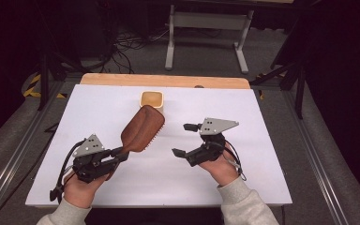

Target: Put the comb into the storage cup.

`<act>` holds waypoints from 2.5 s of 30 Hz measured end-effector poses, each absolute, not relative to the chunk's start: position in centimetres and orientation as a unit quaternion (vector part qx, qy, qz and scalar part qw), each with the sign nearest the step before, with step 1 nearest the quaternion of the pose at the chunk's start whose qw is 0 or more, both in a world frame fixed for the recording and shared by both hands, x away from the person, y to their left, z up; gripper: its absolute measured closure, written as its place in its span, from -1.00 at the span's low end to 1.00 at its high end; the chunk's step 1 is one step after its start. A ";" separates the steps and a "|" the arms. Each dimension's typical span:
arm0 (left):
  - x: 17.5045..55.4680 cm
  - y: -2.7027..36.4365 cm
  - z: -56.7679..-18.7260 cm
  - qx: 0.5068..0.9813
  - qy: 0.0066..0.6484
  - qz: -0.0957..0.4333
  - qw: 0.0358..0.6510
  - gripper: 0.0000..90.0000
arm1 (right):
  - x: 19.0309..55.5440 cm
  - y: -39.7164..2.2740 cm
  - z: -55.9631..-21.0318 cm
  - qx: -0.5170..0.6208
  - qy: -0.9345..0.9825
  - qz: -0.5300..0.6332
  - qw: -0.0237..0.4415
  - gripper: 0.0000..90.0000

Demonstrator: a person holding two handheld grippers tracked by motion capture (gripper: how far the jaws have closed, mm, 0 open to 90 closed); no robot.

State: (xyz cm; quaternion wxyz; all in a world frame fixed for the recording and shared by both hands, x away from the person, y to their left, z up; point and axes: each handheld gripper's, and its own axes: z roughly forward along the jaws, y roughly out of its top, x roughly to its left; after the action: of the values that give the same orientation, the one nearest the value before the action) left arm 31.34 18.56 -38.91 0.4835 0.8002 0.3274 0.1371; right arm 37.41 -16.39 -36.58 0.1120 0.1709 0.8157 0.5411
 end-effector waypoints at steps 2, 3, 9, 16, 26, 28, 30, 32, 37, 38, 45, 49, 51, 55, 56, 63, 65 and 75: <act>31.0 18.6 -39.1 0.791 0.317 0.149 0.501 0.62 | 37.4 -16.1 -36.5 0.168 0.816 0.542 0.112 -0.84; 30.9 18.6 -39.2 0.789 0.312 0.150 0.507 0.62 | 37.5 -15.9 -36.4 0.166 0.817 0.541 0.110 -0.84; 30.5 18.5 -39.7 0.773 0.294 0.171 0.535 0.62 | 37.6 -14.9 -36.2 0.158 0.819 0.542 0.108 -0.84; 30.3 18.3 -40.3 0.773 0.285 0.173 0.540 0.62 | 38.1 -13.7 -36.0 0.154 0.821 0.541 0.100 -0.85; 30.1 18.1 -40.4 0.777 0.275 0.178 0.537 0.62 | 38.9 -11.8 -35.4 0.151 0.823 0.543 0.076 -0.88; 30.1 18.1 -40.4 0.776 0.276 0.177 0.539 0.62 | 39.1 -11.3 -35.3 0.151 0.824 0.542 0.069 -0.89; 30.0 18.1 -40.4 0.776 0.276 0.179 0.539 0.62 | 39.4 -10.9 -35.2 0.153 0.825 0.540 0.064 -0.89; 30.0 18.1 -40.4 0.775 0.275 0.179 0.540 0.62 | 39.6 -10.6 -35.3 0.155 0.824 0.542 0.058 -0.90; 30.0 18.1 -40.4 0.777 0.277 0.179 0.536 0.63 | 40.3 -10.1 -35.8 0.167 0.821 0.545 0.039 -0.89; 30.0 18.1 -40.4 0.777 0.276 0.181 0.535 0.63 | 40.4 -10.1 -35.8 0.169 0.820 0.545 0.037 -0.88; 29.9 17.8 -40.5 0.782 0.271 0.183 0.530 0.64 | 40.7 -9.2 -36.1 0.171 0.826 0.535 0.038 -0.81; 30.0 17.9 -40.6 0.782 0.270 0.180 0.532 0.66 | 40.7 -9.2 -35.9 0.168 0.831 0.530 0.029 -0.68; 30.1 17.9 -40.6 0.784 0.267 0.177 0.532 0.66 | 40.7 -9.2 -35.8 0.169 0.831 0.529 0.028 -0.66; 30.1 17.9 -40.6 0.786 0.264 0.176 0.531 0.67 | 40.8 -9.5 -35.5 0.169 0.830 0.531 0.019 -0.53; 30.1 17.9 -40.7 0.785 0.264 0.175 0.532 0.67 | 40.8 -9.6 -35.4 0.168 0.830 0.531 0.017 -0.50; 30.2 17.9 -40.9 0.793 0.258 0.175 0.524 0.66 | 40.9 -10.2 -34.7 0.149 0.828 0.541 -0.001 -0.21; 30.2 17.7 -40.9 0.799 0.257 0.183 0.511 0.67 | 40.9 -10.4 -34.6 0.141 0.828 0.543 -0.010 -0.09; 30.6 17.8 -41.5 0.799 0.256 0.191 0.509 0.59 | 40.1 -10.5 -33.4 0.093 0.826 0.553 -0.055 0.36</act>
State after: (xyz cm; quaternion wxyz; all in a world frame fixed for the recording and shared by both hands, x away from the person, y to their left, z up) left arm 30.56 17.81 -41.51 0.5092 0.7992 0.2557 0.1912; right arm 40.09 -10.49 -33.40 -0.0550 0.0930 0.8263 0.5527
